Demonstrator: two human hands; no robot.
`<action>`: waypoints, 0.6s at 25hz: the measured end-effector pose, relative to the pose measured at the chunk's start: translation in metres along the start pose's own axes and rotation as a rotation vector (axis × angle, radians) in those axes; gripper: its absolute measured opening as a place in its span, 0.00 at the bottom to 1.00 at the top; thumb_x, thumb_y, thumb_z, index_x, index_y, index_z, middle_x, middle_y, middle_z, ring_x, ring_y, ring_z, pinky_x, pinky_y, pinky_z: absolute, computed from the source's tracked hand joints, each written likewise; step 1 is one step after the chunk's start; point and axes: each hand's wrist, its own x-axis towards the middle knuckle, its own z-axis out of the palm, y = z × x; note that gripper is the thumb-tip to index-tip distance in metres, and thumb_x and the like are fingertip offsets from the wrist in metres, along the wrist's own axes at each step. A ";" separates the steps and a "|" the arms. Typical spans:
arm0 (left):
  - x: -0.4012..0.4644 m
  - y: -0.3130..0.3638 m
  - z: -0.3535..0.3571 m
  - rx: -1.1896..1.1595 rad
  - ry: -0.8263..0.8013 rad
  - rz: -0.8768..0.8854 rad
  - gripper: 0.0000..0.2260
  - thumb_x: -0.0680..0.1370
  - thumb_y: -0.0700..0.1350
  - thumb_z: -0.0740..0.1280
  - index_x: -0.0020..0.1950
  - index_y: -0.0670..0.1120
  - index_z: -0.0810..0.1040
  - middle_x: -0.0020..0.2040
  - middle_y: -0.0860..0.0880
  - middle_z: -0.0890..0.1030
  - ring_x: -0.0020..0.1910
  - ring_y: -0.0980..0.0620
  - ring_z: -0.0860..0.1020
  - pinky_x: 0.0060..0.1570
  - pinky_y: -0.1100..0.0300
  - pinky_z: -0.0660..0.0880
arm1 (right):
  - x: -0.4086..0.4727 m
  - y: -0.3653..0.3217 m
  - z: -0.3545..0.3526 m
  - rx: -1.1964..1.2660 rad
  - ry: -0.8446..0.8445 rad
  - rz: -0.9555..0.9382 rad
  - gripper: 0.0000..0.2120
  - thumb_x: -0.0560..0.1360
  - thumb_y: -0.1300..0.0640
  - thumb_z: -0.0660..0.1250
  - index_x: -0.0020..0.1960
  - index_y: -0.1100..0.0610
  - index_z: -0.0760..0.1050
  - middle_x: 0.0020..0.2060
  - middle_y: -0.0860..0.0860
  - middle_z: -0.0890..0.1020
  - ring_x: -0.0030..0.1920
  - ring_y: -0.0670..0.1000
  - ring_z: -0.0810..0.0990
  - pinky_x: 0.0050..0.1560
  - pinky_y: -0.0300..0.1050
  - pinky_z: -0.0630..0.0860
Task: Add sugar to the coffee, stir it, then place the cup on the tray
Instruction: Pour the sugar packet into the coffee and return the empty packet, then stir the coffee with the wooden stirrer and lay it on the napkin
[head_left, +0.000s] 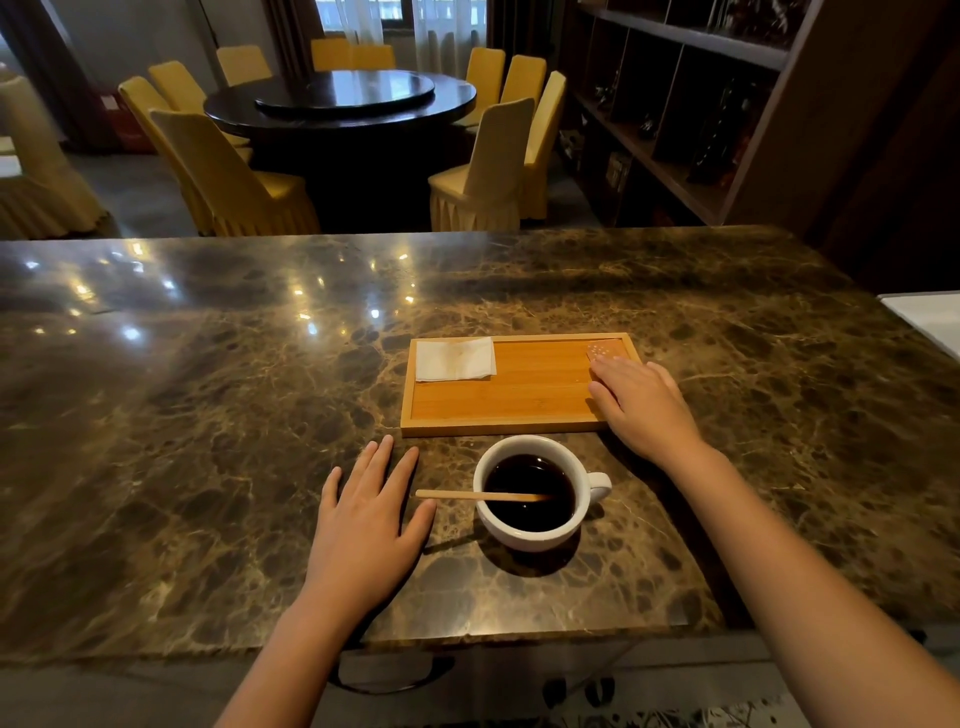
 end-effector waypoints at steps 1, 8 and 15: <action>0.000 0.000 0.000 0.002 -0.001 0.001 0.32 0.71 0.65 0.41 0.73 0.55 0.54 0.76 0.51 0.51 0.73 0.57 0.44 0.72 0.48 0.41 | 0.002 -0.002 -0.001 0.000 0.004 0.005 0.18 0.79 0.50 0.54 0.67 0.54 0.68 0.68 0.51 0.72 0.70 0.51 0.66 0.71 0.54 0.54; 0.000 0.000 0.000 -0.006 0.010 0.012 0.32 0.71 0.64 0.42 0.73 0.54 0.55 0.76 0.50 0.52 0.73 0.56 0.45 0.72 0.48 0.42 | 0.004 -0.012 -0.014 0.037 0.050 0.029 0.19 0.80 0.50 0.53 0.67 0.55 0.69 0.67 0.51 0.74 0.69 0.50 0.67 0.69 0.54 0.56; -0.001 -0.001 0.002 0.009 0.008 0.009 0.31 0.72 0.64 0.42 0.73 0.55 0.54 0.76 0.50 0.52 0.74 0.55 0.45 0.72 0.48 0.42 | -0.055 -0.110 -0.067 0.272 -0.103 -0.423 0.18 0.75 0.48 0.62 0.62 0.53 0.73 0.59 0.50 0.79 0.61 0.49 0.74 0.60 0.46 0.69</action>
